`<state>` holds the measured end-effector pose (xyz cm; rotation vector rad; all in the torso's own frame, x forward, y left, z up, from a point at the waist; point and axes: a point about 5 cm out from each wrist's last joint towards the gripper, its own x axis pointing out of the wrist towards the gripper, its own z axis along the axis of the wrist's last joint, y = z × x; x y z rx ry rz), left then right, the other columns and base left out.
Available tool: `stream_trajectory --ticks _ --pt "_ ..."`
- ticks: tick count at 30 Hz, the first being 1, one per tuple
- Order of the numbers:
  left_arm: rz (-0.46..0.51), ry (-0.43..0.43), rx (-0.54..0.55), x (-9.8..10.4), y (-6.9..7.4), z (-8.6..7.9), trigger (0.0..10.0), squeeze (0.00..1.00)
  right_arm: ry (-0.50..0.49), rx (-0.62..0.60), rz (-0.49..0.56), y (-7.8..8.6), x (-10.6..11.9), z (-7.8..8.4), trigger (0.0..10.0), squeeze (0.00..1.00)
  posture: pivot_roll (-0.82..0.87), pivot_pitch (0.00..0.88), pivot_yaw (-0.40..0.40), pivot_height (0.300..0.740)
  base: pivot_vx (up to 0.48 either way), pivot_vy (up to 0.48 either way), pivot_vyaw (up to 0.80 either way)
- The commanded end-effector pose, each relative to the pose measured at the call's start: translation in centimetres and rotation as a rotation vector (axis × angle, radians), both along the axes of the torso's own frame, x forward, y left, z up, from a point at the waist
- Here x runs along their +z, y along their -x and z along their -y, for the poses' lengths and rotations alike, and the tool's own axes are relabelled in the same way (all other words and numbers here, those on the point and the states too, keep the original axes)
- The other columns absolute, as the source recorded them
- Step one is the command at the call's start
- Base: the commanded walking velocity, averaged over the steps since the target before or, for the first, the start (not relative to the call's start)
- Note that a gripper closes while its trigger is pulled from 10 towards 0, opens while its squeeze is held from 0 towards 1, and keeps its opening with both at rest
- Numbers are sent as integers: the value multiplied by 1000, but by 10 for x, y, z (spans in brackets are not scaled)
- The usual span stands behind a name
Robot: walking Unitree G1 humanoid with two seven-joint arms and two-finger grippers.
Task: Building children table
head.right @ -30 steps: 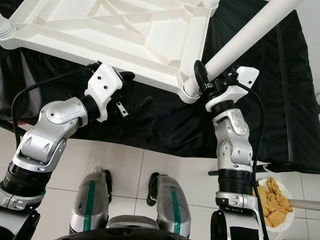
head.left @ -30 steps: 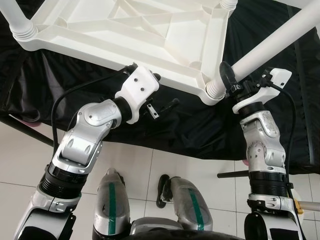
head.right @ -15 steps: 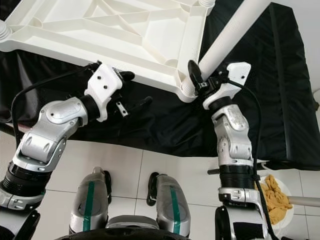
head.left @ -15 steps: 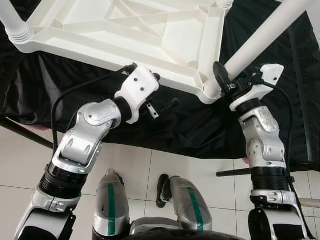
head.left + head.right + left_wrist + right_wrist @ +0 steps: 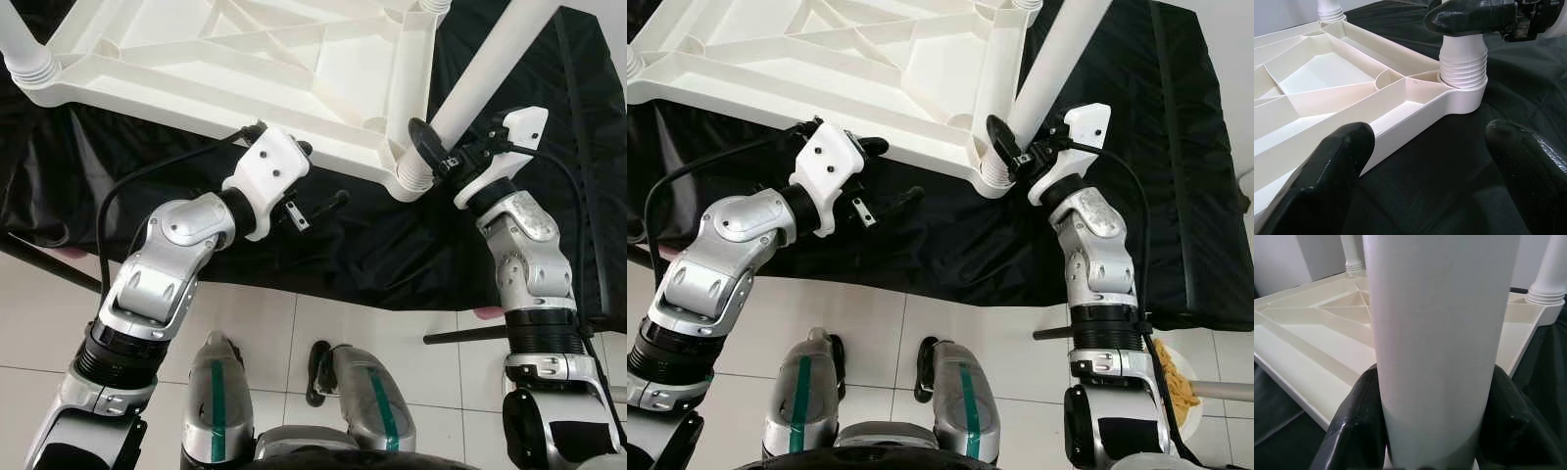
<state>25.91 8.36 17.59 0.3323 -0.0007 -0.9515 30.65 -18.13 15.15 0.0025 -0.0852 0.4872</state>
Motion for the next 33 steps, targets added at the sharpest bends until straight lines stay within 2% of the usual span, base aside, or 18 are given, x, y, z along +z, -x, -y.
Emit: stream_trajectory --ticks 1,7,13,15,18,19,20,21,33 --pt "16 4 14 3 0 1 10000 0 69 18 -189 9 -41 1 10000 0 124 121 -87 740 0 0 0" --pt "16 4 16 3 1 1 10000 0 79 22 -214 15 -50 4 10000 0 127 126 -88 740 0 0 0" --pt "13 4 17 2 2 1 10000 0 64 -129 -241 14 -58 12 10000 0 125 131 -90 740 0 0 0" --pt "14 6 18 3 2 1 10000 0 39 -224 -228 11 -56 13 10000 0 123 130 -89 740 0 0 0" --pt "14 7 18 3 2 1 10000 0 29 -250 -226 10 -56 13 10000 0 123 130 -89 740 0 0 0" --pt "15 9 17 3 2 2 10000 0 2 -318 -215 7 -54 11 10000 0 123 129 -90 740 0 0 0" --pt "15 9 17 3 2 2 10000 0 2 -318 -215 7 -54 11 10000 0 123 129 -90 740 0 0 0" --pt "17 9 17 3 2 2 10000 0 -8 -404 -194 4 -52 11 10000 0 124 128 -92 740 0 0 0" --pt "20 12 29 3 2 1 10000 0 -18 -544 -140 4 -53 6 10000 0 136 128 -105 740 0 0 0"
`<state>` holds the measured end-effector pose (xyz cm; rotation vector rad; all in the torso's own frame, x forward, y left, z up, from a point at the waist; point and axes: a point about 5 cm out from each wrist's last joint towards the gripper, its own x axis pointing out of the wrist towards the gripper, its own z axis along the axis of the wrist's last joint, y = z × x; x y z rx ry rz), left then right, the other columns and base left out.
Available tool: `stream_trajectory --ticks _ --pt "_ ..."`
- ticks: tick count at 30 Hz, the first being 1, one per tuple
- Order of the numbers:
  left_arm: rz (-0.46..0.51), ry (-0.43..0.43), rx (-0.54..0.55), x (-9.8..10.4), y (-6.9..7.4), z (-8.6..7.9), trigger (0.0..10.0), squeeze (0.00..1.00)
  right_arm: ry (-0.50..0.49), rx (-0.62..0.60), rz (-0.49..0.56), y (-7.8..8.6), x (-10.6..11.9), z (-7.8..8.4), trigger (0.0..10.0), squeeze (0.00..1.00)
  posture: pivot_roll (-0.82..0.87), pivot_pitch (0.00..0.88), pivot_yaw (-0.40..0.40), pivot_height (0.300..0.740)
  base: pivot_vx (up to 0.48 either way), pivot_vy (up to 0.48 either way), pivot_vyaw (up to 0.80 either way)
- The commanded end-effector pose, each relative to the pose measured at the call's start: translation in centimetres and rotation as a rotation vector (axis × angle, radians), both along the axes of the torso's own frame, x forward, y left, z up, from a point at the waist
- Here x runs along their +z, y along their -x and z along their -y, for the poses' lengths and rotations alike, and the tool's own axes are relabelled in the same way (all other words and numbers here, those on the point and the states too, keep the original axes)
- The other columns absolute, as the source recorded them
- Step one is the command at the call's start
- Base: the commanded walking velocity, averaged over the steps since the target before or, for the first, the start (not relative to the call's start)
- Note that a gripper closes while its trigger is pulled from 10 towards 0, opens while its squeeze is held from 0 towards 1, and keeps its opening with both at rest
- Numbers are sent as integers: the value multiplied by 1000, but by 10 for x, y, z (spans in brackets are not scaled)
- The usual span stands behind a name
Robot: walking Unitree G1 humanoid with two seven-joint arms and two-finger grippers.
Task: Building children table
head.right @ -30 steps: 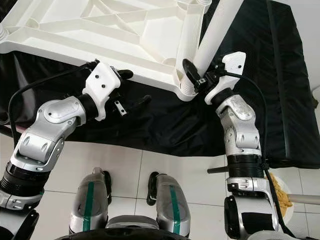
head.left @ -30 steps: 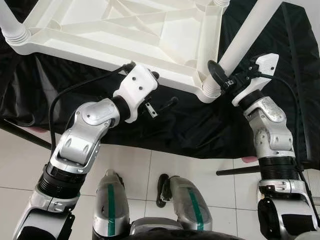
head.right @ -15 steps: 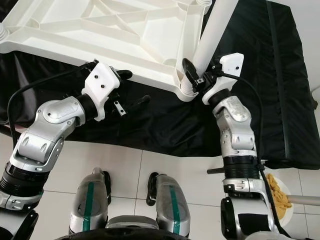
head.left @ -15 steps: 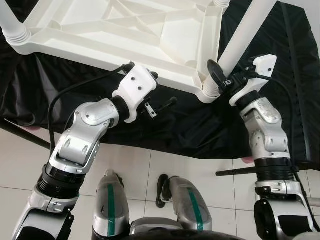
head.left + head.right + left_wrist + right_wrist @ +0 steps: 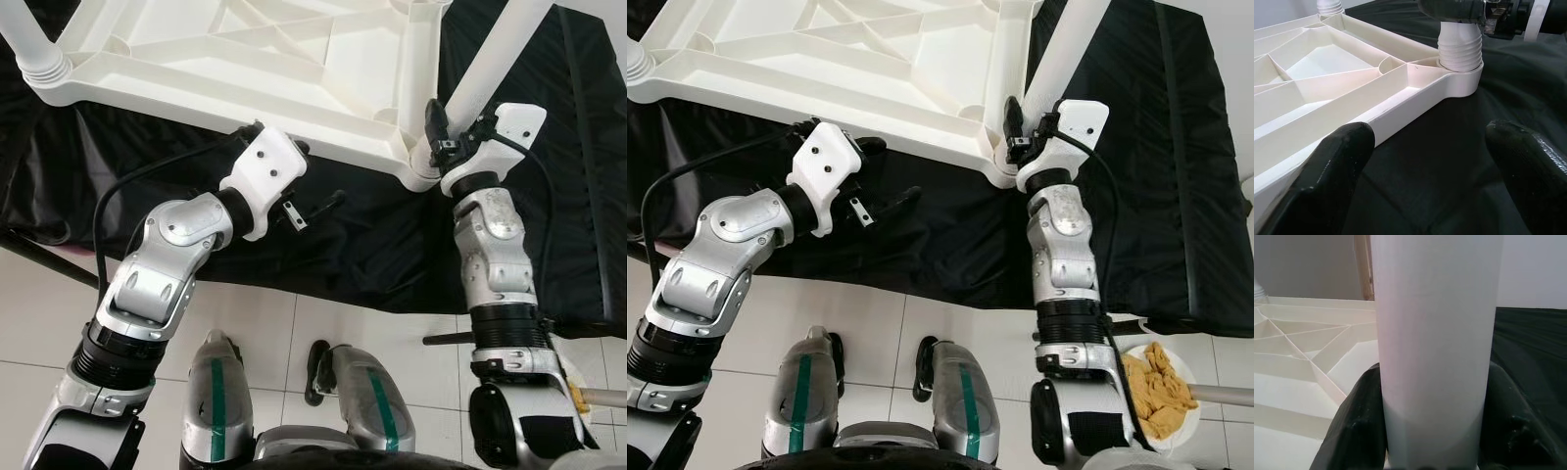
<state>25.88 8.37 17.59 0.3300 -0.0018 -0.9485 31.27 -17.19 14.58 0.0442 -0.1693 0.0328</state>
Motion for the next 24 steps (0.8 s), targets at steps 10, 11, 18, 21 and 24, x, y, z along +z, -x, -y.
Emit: stream_trajectory --ticks 10,11,18,21,24 --pt "20 7 34 3 3 -1 10000 0 -29 -63 -184 32 -62 15 10000 0 137 128 -106 740 0 0 0" --pt "20 7 34 3 3 -1 10000 0 -29 -63 -184 32 -62 15 10000 0 137 128 -106 740 0 0 0" --pt "21 4 29 3 2 -1 10000 0 -50 -63 -174 47 -74 21 10000 0 133 126 -98 740 0 0 0" --pt "22 1 27 4 2 -1 10000 0 -57 -72 -163 50 -75 23 10000 0 132 127 -96 740 0 0 0" --pt "21 1 27 4 3 -2 10000 0 -50 -77 -157 54 -78 25 10000 0 132 130 -94 740 0 0 0"
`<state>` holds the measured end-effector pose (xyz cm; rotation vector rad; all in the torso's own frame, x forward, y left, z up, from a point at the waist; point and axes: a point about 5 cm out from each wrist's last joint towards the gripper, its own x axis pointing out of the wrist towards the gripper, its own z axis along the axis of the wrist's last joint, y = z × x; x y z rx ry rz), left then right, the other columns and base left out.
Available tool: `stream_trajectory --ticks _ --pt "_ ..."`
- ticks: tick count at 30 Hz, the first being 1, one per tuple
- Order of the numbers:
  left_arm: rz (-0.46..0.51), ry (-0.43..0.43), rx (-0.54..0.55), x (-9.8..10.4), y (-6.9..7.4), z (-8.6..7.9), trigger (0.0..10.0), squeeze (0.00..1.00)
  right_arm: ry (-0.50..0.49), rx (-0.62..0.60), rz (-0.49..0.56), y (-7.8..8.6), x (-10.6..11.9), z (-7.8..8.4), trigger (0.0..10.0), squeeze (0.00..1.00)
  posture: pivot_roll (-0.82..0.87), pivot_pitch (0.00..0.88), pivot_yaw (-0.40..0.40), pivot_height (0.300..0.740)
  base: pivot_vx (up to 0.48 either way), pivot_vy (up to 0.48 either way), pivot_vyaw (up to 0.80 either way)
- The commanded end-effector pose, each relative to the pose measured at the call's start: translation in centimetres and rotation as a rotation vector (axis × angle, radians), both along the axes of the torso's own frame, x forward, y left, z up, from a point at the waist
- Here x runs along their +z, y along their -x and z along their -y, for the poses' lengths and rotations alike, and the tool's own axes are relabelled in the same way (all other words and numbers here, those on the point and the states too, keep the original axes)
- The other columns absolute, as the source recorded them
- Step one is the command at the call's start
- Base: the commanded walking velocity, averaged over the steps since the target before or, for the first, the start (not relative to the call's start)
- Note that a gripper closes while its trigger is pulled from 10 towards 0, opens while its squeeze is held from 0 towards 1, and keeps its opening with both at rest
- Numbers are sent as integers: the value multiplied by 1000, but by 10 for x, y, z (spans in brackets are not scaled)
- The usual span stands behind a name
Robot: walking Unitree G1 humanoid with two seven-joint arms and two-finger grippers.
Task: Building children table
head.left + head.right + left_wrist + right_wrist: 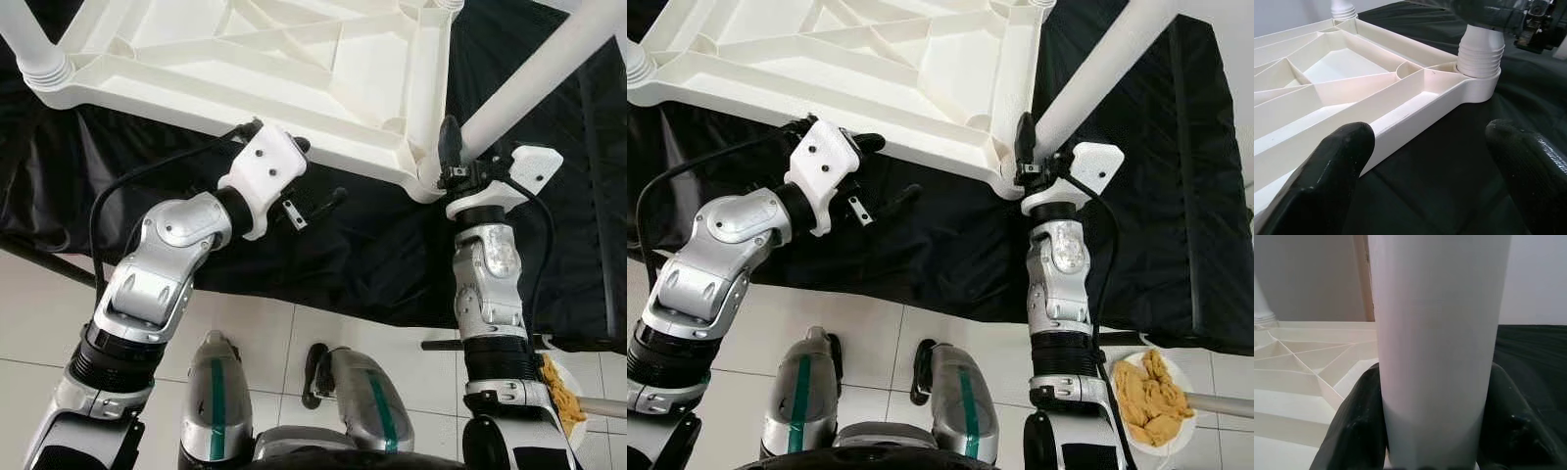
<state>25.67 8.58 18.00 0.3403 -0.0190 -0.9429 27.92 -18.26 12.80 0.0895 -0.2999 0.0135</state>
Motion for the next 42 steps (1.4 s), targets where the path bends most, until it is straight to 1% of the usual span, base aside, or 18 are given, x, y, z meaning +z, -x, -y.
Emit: stream_trajectory --ticks 1,7,16,18,22,24,28,32,34,35,36,37,38,39,40,41,42 --pt "0 2 25 0 0 0 10000 0 -16 -52 -287 22 -61 15 10000 0 132 130 -95 740 0 0 0" --pt "-1 2 25 -1 1 0 10000 0 -6 -52 -293 29 -67 17 10000 0 134 132 -92 740 0 0 0" --pt "2 -2 25 0 0 -1 10000 0 -31 -75 -321 30 -73 23 10000 0 136 129 -85 740 0 0 0" --pt "4 -5 26 1 -1 -1 10000 0 -83 -81 -345 30 -79 24 10000 0 138 127 -84 740 0 0 0" --pt "6 -6 26 1 -1 -2 10000 0 -115 -91 -372 31 -86 27 10000 0 140 127 -83 740 0 0 0" --pt "6 -7 27 1 -1 -2 10000 0 -175 -87 -397 33 -91 27 10000 0 141 128 -83 740 0 0 0" --pt "6 -8 26 2 -1 -2 10000 0 -168 -67 -398 30 -90 25 10000 0 143 128 -83 740 0 0 0" --pt "8 -10 26 2 -1 -3 10000 0 -89 -2 -362 17 -76 19 10000 0 144 123 -83 740 0 0 0" --pt "9 -12 28 3 -3 -5 10000 0 -55 44 -313 3 -56 17 10000 0 145 121 -84 740 0 0 0" --pt "9 -12 28 3 -3 -5 10000 0 -55 44 -313 3 -56 17 10000 0 145 121 -84 740 0 0 0" --pt "11 -11 29 4 -4 -6 10000 0 -41 61 -286 -3 -46 16 10000 0 143 117 -85 740 0 0 0" --pt "16 -8 33 6 -6 -7 10000 0 -20 87 -245 -11 -31 16 10000 0 141 115 -87 740 0 0 0" --pt "16 -8 33 6 -6 -7 10000 0 -20 87 -245 -11 -31 16 10000 0 141 115 -87 740 0 0 0" --pt "20 -7 36 7 -7 -8 10000 0 -4 105 -216 -17 -19 15 10000 0 140 113 -88 740 0 0 0" --pt "20 -7 36 7 -7 -8 10000 0 -4 105 -216 -17 -19 15 10000 0 140 113 -88 740 0 0 0" --pt "-29 21 57 9 -13 -11 10000 0 0 171 -181 -31 8 13 10000 0 135 104 -94 740 0 0 0" --pt "-44 32 63 10 -15 -12 10000 0 -1 193 -174 -36 16 11 10000 0 135 101 -97 740 0 0 0"
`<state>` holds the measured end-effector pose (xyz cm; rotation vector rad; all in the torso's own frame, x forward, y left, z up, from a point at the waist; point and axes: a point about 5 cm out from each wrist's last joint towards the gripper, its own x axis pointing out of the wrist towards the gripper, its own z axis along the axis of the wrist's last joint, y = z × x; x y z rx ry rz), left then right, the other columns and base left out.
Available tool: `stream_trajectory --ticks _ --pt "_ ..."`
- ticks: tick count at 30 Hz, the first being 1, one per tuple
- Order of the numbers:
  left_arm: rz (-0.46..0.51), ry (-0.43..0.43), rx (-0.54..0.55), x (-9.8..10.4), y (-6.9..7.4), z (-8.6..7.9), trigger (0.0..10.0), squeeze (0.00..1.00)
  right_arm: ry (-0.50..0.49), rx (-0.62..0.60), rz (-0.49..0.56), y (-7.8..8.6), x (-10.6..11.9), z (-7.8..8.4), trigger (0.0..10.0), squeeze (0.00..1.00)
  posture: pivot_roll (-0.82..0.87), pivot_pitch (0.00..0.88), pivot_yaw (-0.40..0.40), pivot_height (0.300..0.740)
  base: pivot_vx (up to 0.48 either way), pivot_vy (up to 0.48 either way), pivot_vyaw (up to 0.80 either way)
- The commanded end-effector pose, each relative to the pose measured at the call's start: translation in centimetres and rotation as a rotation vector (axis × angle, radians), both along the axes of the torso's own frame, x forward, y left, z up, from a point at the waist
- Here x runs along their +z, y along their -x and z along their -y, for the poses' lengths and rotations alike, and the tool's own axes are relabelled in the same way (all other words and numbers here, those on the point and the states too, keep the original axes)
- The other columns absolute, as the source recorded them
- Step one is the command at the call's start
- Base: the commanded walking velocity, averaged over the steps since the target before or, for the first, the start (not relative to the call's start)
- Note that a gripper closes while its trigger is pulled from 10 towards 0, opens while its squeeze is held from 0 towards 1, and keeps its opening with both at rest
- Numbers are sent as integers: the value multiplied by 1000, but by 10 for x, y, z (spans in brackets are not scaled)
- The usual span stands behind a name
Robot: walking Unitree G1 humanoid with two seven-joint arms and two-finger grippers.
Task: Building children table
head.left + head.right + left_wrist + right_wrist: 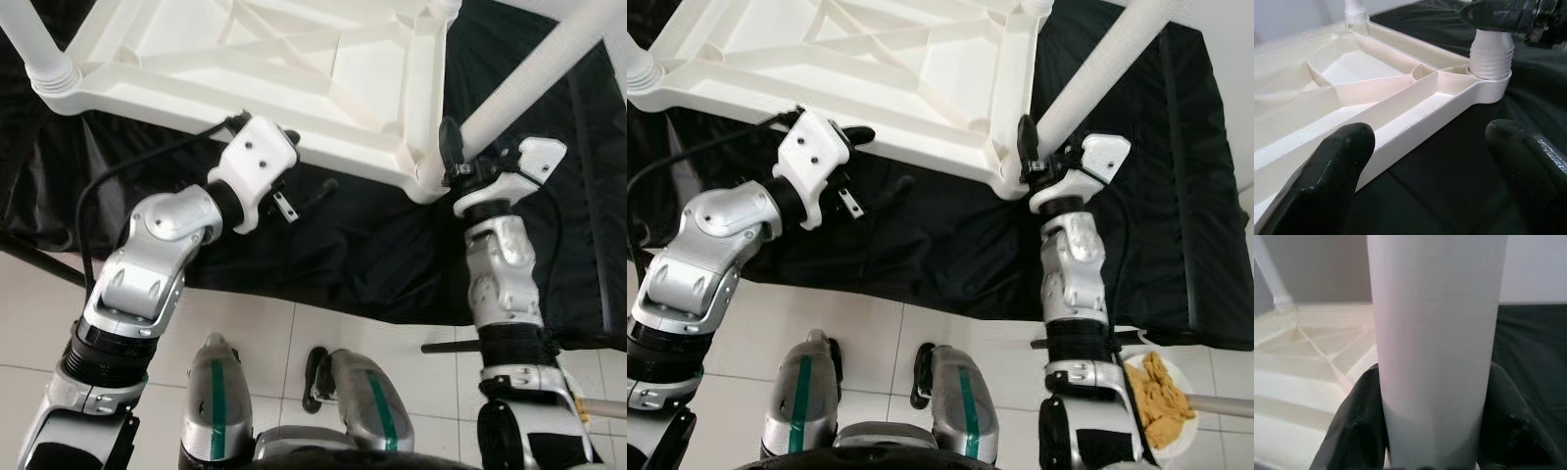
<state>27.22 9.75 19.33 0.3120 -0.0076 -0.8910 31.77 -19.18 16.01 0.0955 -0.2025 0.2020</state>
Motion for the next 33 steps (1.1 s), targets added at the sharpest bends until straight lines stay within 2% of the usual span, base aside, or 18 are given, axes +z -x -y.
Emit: stream_trajectory --ticks 1,3,4,5,7,8,9,14,18,19,20,21,22,23,26,29,30,33 --pt "-38 17 12 -3 -1 0 10000 0 -17 13 -83 0 -11 1 10000 0 135 101 -97 740 0 0 0" --pt "-6 16 9 2 -6 0 10000 82 -31 84 -40 -8 10 -4 10000 0 133 90 -104 740 0 0 0" --pt "-6 16 9 2 -6 0 10000 82 -31 84 -40 -8 10 -4 10000 0 133 90 -104 740 0 0 0" --pt "1 18 10 3 -8 0 10000 141 -36 113 -21 -11 19 -7 10000 0 134 88 -106 740 0 0 0" --pt "4 19 10 4 -9 0 10000 141 -39 129 -9 -13 25 -8 10000 0 134 88 -106 740 0 0 0" --pt "12 18 7 6 -11 1 10000 400 -43 144 1 -16 30 -10 10000 0 137 81 -113 740 0 0 0" --pt "22 30 3 10 -14 2 10000 1000 -58 176 18 -18 39 -14 10000 0 140 70 -121 740 0 0 0" --pt "65 32 0 19 -22 5 10000 1000 -89 277 80 -22 64 -28 10000 0 144 55 -129 740 0 0 0" --pt "72 60 -5 26 -25 7 10000 1000 -89 321 88 -23 73 -31 10000 0 143 48 -133 740 0 0 0" --pt "67 88 -16 31 -27 9 10000 282 -67 349 103 -23 77 -33 10000 0 141 42 -134 740 0 0 0" --pt "67 88 -16 31 -27 9 10000 282 -67 349 103 -23 77 -33 10000 0 141 42 -134 740 0 0 0" --pt "64 107 -24 34 -28 10 10000 0 -51 367 114 -23 81 -34 10000 0 141 42 -134 740 0 0 0" --pt "64 107 -24 34 -28 10 10000 0 -51 367 114 -23 81 -34 10000 0 141 42 -134 740 0 0 0" --pt "56 172 -41 45 -31 13 10000 0 -2 384 106 -25 78 -35 10000 0 142 25 -138 740 0 0 0" --pt "51 217 -55 52 -33 15 10000 0 32 395 97 -28 76 -35 10000 0 142 23 -138 740 0 0 0" --pt "25 369 -174 76 -31 28 10000 0 153 453 25 -33 57 -39 10000 0 147 12 -138 740 0 0 0" --pt "25 369 -174 76 -31 28 10000 0 153 453 25 -33 57 -39 10000 0 147 12 -138 740 0 0 0" --pt "19 420 -275 91 -26 39 10000 0 223 537 -13 -31 46 -42 10000 0 156 12 -139 740 0 0 0"
